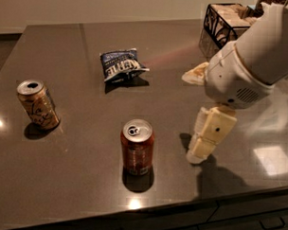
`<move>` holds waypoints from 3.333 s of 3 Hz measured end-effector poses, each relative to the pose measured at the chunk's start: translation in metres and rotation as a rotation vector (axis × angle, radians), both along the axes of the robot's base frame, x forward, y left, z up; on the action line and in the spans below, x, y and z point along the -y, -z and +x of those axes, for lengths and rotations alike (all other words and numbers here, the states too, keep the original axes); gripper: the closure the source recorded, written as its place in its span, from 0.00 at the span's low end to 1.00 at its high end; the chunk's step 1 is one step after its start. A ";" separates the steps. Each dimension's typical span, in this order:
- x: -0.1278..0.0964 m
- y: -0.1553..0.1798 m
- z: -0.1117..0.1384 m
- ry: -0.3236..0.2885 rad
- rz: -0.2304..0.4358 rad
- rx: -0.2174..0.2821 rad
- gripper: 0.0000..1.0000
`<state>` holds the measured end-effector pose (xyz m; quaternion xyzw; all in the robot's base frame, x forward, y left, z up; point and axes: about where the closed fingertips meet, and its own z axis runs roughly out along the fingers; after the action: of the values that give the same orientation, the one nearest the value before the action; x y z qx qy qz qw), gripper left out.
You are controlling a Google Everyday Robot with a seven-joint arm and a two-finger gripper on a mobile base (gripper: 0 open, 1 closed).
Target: Knock coke can over
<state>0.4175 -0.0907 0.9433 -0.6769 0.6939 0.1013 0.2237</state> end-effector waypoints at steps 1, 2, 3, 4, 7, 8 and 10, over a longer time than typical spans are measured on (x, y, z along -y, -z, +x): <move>-0.055 0.016 -0.021 -0.098 0.108 -0.028 0.00; -0.081 0.029 -0.031 -0.145 0.151 -0.058 0.00; -0.095 0.039 -0.038 -0.171 0.177 -0.081 0.00; -0.102 0.043 -0.040 -0.178 0.200 -0.094 0.16; -0.091 0.029 -0.024 -0.095 0.178 -0.138 0.87; -0.078 0.013 -0.012 -0.053 0.082 -0.146 1.00; -0.041 0.020 0.014 -0.064 -0.306 -0.126 1.00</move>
Offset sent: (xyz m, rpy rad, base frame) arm -0.0409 0.1093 -0.0480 0.2060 0.1042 0.1963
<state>0.4317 -0.0497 0.9234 -0.7171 0.6920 0.0437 0.0706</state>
